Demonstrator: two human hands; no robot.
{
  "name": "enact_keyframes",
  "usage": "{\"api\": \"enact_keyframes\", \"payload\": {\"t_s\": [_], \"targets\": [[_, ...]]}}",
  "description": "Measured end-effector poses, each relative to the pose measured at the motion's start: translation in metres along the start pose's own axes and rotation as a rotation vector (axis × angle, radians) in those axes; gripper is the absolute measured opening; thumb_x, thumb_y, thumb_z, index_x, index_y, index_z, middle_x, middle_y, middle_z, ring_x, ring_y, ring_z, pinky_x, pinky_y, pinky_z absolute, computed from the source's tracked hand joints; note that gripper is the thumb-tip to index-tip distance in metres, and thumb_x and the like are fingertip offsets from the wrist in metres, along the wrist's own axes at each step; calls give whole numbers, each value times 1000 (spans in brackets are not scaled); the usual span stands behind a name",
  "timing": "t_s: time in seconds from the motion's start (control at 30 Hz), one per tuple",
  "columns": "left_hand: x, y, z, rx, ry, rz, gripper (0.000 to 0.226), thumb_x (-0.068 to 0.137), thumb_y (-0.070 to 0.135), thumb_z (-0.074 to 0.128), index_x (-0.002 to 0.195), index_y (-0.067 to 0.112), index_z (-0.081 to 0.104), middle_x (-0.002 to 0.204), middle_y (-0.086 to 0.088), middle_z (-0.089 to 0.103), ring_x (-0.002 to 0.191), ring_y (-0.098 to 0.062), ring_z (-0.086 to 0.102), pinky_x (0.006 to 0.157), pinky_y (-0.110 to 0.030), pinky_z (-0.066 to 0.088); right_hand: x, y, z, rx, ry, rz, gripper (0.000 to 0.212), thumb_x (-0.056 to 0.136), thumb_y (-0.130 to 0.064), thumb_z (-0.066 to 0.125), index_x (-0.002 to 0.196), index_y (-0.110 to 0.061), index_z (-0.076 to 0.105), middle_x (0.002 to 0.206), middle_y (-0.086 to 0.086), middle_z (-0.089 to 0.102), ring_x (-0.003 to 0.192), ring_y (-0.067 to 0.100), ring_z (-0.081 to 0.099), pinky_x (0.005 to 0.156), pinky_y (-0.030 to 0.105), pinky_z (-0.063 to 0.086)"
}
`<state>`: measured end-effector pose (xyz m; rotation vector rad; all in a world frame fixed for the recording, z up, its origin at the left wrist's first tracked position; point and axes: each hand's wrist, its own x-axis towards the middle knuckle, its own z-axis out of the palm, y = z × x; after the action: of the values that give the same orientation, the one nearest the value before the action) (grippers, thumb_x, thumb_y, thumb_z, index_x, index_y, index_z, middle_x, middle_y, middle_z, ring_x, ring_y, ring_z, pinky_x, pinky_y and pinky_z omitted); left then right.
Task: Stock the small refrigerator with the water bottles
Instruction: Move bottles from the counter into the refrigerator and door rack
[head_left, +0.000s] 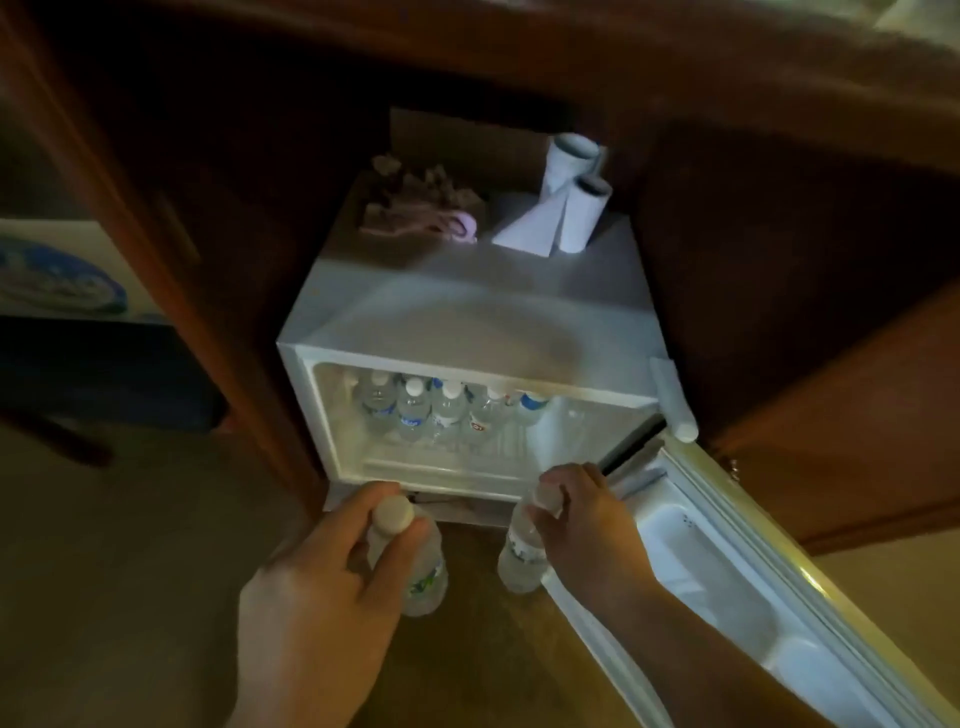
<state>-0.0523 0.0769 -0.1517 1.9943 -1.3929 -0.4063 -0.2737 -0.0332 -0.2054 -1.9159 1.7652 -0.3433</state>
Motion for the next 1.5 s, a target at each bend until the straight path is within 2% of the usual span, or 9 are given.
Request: {"api": "enact_keyframes", "payload": {"t_s": [0.3,0.43,0.5,0.6,0.77,1.03,1.2,1.3,1.5], "targets": [[40,-76,132,-110,46,130,20,95,56,69,108,40,71,83,16,76,80,3,73,60,-28,61,148,80,100,-211,195,105,31,96,-13,65,125,-12,53,131,9,49,101,29,60,90,36,50],[57,-98,166,-180,79,152,26,92,58,64,108,38,72,89,13,78,82,1,75,62,-33,63,186,79,123,41,260,297,38,102,-18,49,138,-9,49,138,16,54,120,33,55,99,39,44],[62,-106,176,-189,53,163,28,91,57,65,109,37,72,90,12,78,81,-3,75,63,-35,63,200,91,133,-197,266,254,47,98,-20,43,144,-9,51,141,17,54,128,33,48,107,43,37],[73,-112,184,-180,24,201,26,92,56,68,109,37,72,91,13,78,82,-3,76,65,-34,63,222,101,136,89,416,332,41,101,-20,51,138,-4,48,139,16,53,127,28,50,104,29,38],[89,-110,189,-232,-5,163,23,91,54,74,109,41,70,95,17,79,85,-2,76,75,-37,65,225,111,143,32,428,304,42,94,-8,62,134,-7,49,135,18,52,114,30,55,85,24,35],[124,-85,199,-229,-103,156,24,92,51,72,113,42,72,95,18,77,83,-2,73,78,-32,61,188,89,139,279,405,299,73,90,1,55,156,-26,41,148,2,46,125,18,54,107,32,45],[149,-74,226,-253,-179,328,31,96,48,70,122,31,71,110,9,78,99,-14,74,84,-39,63,94,42,87,198,728,-336,24,88,3,58,98,-8,77,99,7,68,82,16,65,74,19,50],[160,-68,245,-216,-244,388,31,98,46,68,127,34,66,117,5,77,104,-20,73,93,-44,61,70,22,28,53,819,-558,21,89,4,60,104,-2,74,102,15,66,94,19,60,82,23,46],[178,-43,273,-68,-253,594,36,94,42,74,124,23,68,93,-1,80,79,-22,75,73,-33,59,113,19,-58,-413,310,-221,58,106,-51,37,160,-35,24,166,4,29,153,27,23,121,44,24]]}}
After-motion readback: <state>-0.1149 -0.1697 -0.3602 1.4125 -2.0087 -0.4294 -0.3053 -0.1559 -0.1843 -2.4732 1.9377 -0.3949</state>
